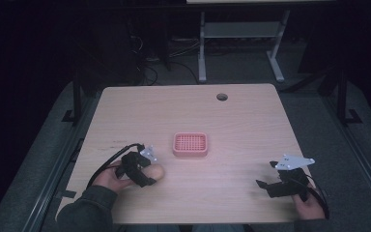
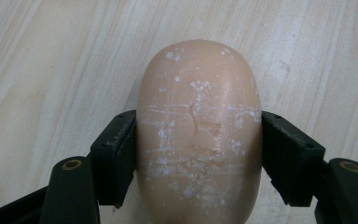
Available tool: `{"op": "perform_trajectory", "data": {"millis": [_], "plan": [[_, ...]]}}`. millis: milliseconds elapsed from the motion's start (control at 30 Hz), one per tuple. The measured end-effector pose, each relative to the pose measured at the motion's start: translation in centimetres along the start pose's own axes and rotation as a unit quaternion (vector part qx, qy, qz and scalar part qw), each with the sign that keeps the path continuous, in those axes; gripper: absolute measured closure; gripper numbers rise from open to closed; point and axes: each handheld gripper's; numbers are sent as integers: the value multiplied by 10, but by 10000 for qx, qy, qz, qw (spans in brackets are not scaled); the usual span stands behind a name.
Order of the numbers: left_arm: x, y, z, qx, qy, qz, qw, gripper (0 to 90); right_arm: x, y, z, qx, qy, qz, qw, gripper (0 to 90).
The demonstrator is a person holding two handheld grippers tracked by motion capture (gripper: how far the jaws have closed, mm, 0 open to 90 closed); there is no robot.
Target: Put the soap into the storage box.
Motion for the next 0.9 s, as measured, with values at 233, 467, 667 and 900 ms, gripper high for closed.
{"op": "perform_trajectory", "data": {"millis": [233,467,667,900], "plan": [[-2,1,-4,-18,-40,60,10000,327,0,0,1,-16,-37,1,10000,141],[-6,7,-11,40,-104,68,9999,327,0,0,1,-1,-66,12,10000,141],[-9,10,-18,77,-119,97,9999,327,1,0,1,-6,-50,21,10000,141],[-11,10,-27,-35,-179,148,9997,326,0,-1,1,-23,-68,-7,10000,141]]}}
Point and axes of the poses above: each handheld gripper's, and its own axes: y roughly backward along the jaws, z roughly out of its underside, x roughly to its right, and after that the axes turned 15 degrees about z, right-handed
